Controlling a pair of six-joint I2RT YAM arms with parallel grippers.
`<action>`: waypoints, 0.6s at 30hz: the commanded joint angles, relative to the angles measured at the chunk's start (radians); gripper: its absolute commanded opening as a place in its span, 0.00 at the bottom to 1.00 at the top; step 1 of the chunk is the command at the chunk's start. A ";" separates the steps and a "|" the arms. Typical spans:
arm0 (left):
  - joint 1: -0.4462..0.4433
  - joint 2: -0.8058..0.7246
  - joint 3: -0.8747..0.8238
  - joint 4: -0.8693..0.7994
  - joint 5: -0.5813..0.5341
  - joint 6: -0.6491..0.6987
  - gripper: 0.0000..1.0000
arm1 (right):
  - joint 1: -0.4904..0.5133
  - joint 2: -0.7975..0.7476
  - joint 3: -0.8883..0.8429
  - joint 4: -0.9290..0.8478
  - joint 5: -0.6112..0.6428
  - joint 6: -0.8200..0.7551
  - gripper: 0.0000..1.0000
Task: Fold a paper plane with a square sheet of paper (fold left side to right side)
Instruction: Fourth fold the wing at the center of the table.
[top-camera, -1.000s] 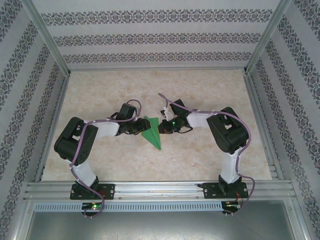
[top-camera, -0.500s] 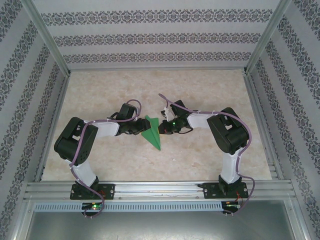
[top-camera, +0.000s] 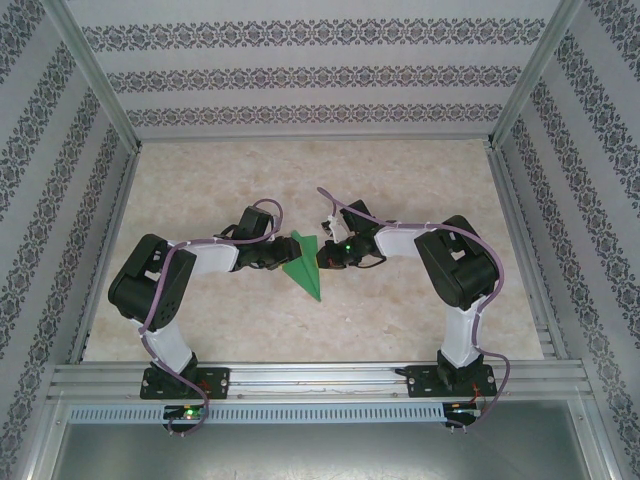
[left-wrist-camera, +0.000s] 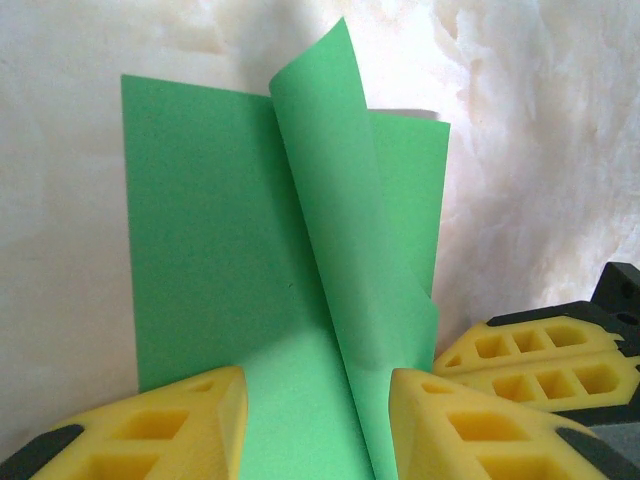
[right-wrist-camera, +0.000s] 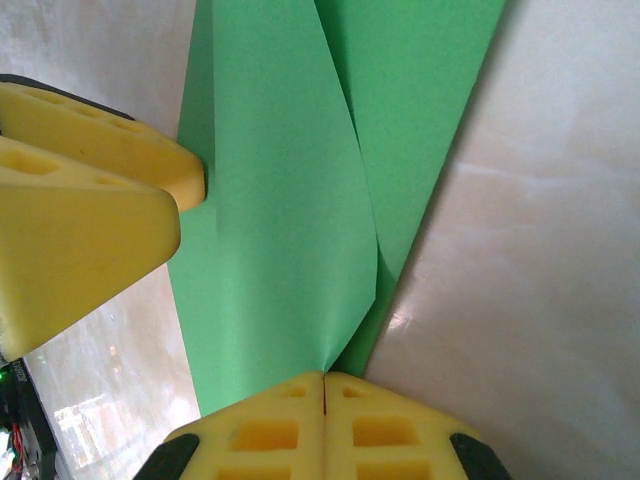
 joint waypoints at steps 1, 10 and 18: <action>-0.012 0.010 -0.017 -0.064 -0.046 0.017 0.42 | 0.012 0.008 -0.003 -0.004 0.010 -0.001 0.00; -0.011 -0.003 -0.013 -0.064 -0.036 0.019 0.43 | 0.013 0.043 0.007 -0.025 0.046 -0.014 0.00; -0.011 -0.065 0.000 -0.064 -0.001 0.008 0.43 | 0.014 0.062 0.004 -0.067 0.082 -0.032 0.00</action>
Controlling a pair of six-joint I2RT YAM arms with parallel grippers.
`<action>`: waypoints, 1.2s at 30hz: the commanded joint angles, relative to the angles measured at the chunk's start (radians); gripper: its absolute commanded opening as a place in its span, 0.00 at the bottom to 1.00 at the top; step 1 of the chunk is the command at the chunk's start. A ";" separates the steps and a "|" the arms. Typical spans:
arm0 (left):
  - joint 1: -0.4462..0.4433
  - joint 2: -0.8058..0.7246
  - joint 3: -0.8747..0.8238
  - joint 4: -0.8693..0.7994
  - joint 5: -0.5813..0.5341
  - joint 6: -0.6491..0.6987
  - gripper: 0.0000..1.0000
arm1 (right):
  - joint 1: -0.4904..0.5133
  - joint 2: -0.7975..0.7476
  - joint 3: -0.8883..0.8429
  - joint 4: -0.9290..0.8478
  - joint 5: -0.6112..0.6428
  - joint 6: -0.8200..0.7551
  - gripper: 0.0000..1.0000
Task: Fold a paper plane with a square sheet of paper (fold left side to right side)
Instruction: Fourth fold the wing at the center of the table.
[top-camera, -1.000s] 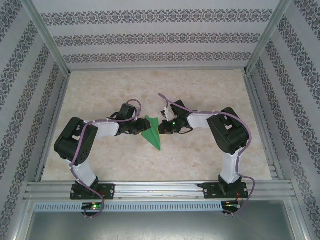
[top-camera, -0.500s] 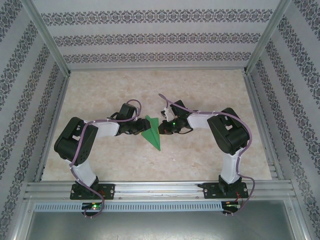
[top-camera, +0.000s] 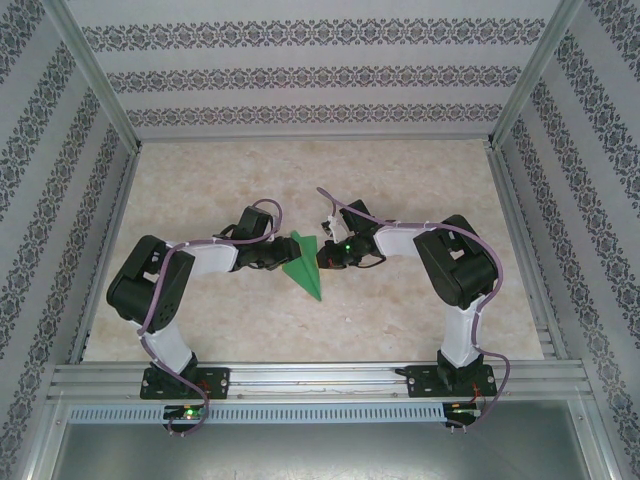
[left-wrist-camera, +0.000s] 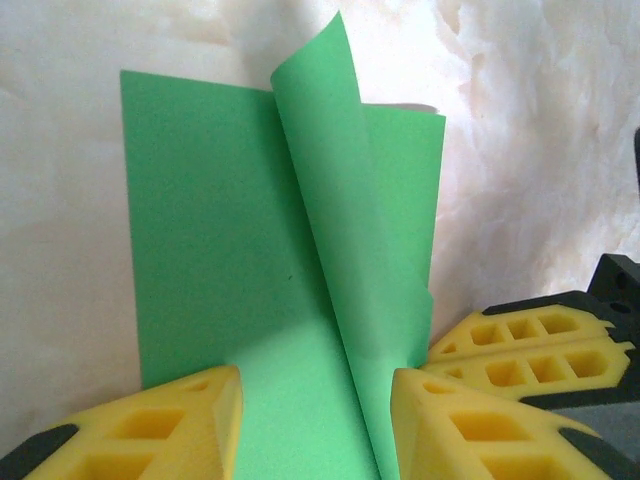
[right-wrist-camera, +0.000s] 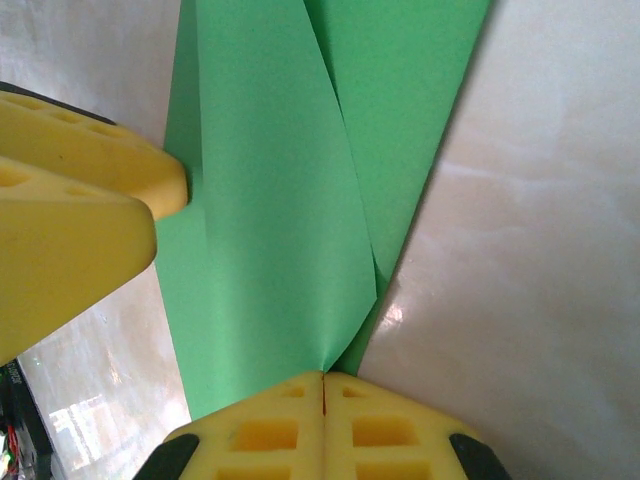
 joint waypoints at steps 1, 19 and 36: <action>-0.009 -0.056 0.003 -0.043 0.004 0.008 0.43 | 0.015 0.054 -0.007 -0.054 0.075 -0.026 0.00; -0.067 0.060 0.144 -0.020 0.144 0.020 0.09 | 0.023 0.063 -0.021 -0.055 0.103 -0.019 0.00; -0.060 0.120 0.088 0.005 0.053 0.005 0.04 | 0.027 0.083 -0.010 -0.095 0.124 -0.034 0.00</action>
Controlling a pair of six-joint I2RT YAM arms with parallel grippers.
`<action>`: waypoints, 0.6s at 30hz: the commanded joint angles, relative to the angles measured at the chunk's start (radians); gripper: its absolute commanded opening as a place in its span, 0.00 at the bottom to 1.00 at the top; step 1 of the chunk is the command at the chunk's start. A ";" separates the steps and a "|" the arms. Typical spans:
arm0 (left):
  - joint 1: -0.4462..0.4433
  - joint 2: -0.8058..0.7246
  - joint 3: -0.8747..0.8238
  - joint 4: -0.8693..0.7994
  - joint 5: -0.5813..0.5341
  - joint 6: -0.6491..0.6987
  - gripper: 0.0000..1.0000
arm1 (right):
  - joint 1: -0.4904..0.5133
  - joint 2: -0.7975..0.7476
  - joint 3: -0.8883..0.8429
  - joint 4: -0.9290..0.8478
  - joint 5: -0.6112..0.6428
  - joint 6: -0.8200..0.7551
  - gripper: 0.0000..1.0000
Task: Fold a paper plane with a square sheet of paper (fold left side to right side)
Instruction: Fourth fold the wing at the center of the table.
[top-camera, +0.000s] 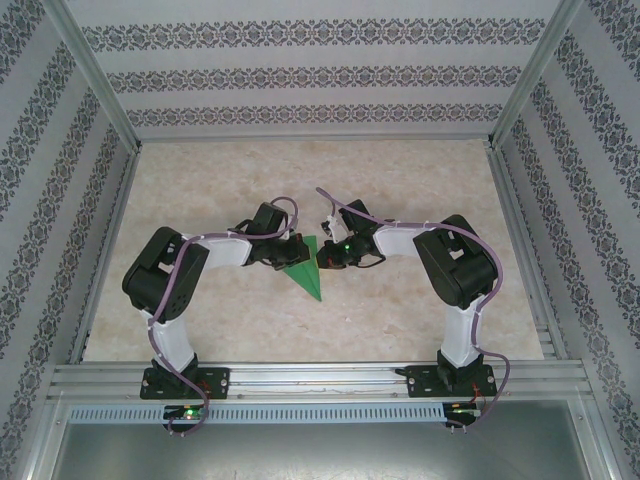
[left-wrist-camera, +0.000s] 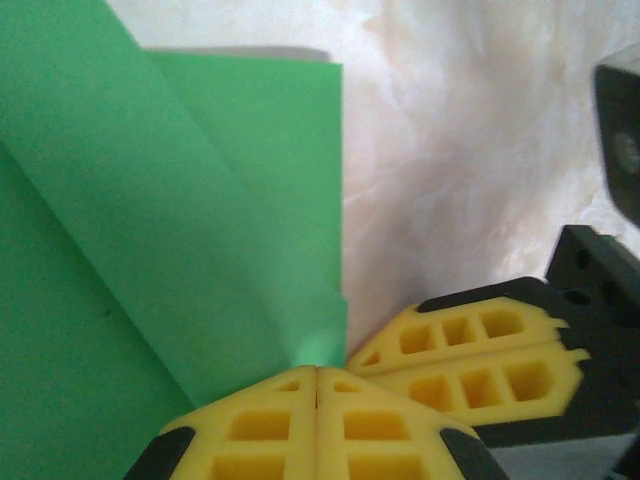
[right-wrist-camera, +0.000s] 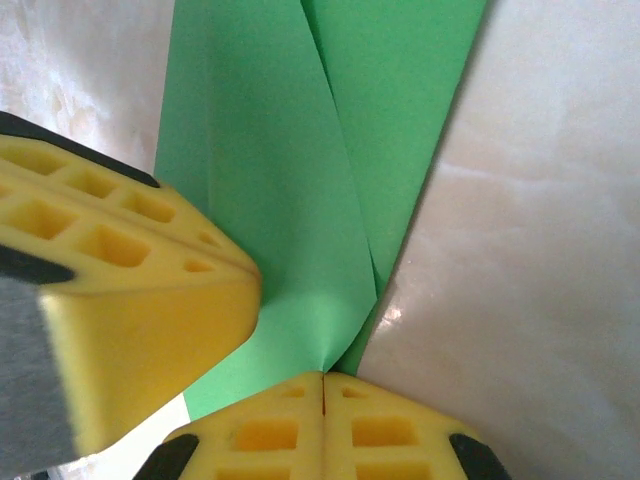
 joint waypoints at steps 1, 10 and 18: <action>0.000 0.016 -0.023 0.026 -0.023 -0.003 0.04 | 0.021 0.080 -0.020 -0.080 0.114 -0.032 0.00; 0.006 0.022 -0.049 0.032 -0.043 -0.004 0.02 | 0.023 0.089 -0.012 -0.094 0.122 -0.040 0.00; 0.006 0.033 -0.076 0.041 -0.054 -0.008 0.01 | 0.019 0.062 0.012 -0.081 0.053 -0.033 0.00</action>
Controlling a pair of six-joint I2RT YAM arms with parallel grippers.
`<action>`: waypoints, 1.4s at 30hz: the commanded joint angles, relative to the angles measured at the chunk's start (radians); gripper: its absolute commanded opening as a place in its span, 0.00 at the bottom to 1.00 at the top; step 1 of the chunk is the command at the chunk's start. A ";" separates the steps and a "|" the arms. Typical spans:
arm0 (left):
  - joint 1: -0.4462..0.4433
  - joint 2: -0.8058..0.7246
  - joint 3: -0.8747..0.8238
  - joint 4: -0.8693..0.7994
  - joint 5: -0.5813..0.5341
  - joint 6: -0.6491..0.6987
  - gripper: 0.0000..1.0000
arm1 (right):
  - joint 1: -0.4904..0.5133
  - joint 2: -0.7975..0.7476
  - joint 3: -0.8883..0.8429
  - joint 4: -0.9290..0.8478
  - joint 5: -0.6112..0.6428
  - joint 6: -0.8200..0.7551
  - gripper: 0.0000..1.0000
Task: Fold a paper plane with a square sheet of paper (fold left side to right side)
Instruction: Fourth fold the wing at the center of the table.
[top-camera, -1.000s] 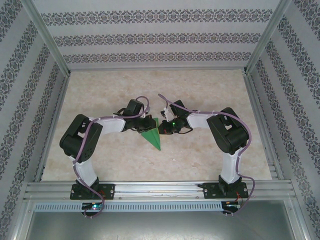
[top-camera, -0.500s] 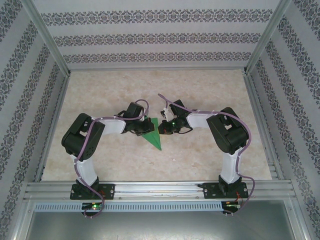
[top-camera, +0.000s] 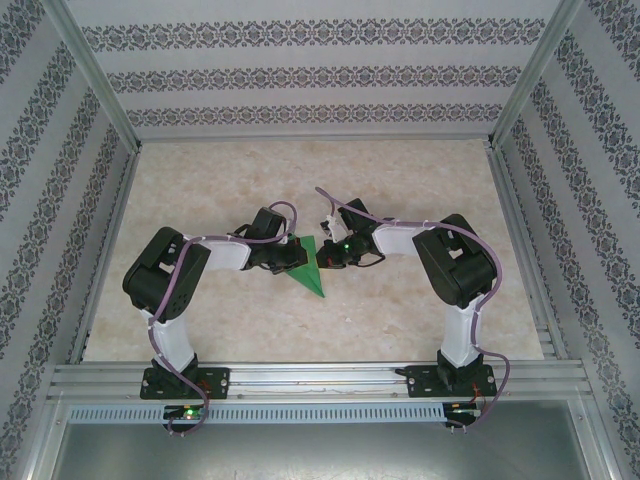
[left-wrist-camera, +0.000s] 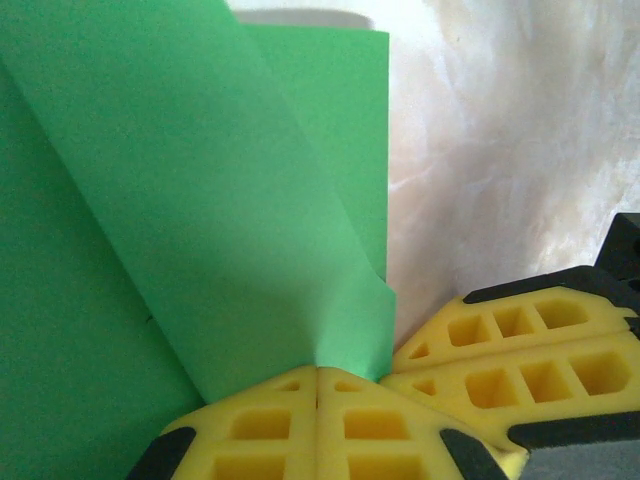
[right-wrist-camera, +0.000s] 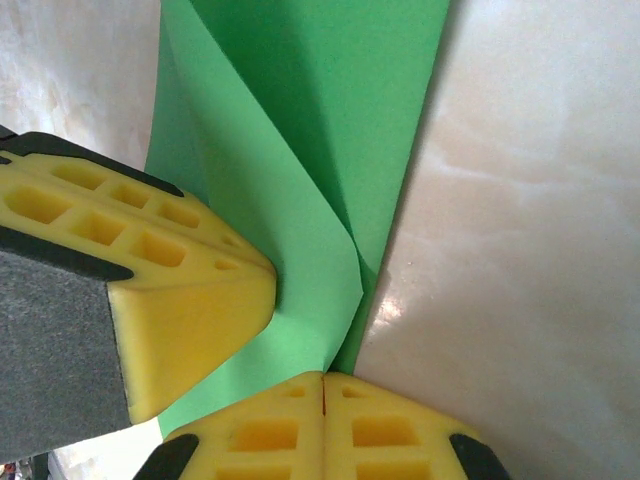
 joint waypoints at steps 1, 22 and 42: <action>0.004 0.029 -0.030 -0.010 -0.039 -0.007 0.00 | 0.018 0.049 -0.004 -0.049 0.045 -0.024 0.02; 0.004 0.027 -0.037 -0.019 -0.048 -0.001 0.00 | -0.034 -0.201 -0.140 0.015 -0.170 0.052 0.12; 0.005 0.028 -0.030 -0.030 -0.051 0.003 0.00 | 0.045 -0.147 -0.193 0.060 -0.230 0.106 0.00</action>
